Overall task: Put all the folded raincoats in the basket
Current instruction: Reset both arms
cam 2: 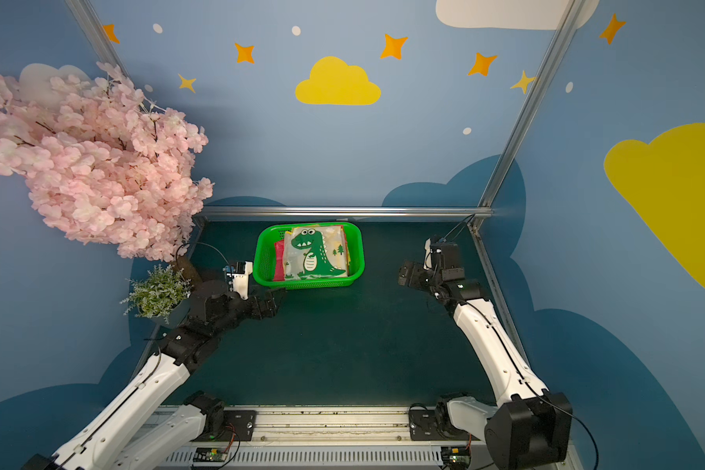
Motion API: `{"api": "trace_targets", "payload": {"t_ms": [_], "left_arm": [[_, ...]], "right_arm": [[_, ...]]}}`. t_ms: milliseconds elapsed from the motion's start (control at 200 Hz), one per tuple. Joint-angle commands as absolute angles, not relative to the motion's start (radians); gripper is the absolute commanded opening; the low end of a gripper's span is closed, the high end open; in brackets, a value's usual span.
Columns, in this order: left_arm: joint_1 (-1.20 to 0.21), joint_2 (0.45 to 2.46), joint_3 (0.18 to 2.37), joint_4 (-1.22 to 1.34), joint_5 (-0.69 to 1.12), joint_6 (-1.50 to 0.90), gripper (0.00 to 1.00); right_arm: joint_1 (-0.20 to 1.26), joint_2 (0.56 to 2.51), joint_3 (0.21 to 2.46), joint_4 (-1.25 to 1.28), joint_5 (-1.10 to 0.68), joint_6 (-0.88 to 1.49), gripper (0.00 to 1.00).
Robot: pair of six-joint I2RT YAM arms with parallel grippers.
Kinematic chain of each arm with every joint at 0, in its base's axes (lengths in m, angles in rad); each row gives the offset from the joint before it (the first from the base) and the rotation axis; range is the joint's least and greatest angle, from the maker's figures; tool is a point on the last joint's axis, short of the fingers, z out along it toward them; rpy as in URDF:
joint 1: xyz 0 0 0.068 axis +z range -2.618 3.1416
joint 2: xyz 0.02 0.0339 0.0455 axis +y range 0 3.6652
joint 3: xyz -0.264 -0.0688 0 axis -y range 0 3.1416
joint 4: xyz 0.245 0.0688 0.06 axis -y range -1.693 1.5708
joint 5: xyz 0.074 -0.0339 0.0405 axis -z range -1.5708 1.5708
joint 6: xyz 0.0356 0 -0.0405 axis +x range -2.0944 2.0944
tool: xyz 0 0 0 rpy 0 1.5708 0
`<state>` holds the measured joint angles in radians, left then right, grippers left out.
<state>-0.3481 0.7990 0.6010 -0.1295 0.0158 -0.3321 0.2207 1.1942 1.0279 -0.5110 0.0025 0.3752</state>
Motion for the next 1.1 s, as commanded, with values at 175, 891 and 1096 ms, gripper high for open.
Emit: {"api": "trace_targets", "payload": {"t_ms": [175,891,1096], "left_arm": [[-0.344,0.726,0.433,0.084,-0.343,-0.182,1.0],[-0.102,1.14,0.338,0.511,-0.341,-0.101,1.0],[-0.068,1.278,0.314,0.695,-0.311,-0.067,1.0]], "right_arm": [[0.181,1.179,0.851,-0.291,0.365,0.31,0.99],[0.097,1.308,0.577,0.246,0.427,0.163,0.98],[0.091,1.383,0.56,0.326,0.392,0.125,0.98]]}}
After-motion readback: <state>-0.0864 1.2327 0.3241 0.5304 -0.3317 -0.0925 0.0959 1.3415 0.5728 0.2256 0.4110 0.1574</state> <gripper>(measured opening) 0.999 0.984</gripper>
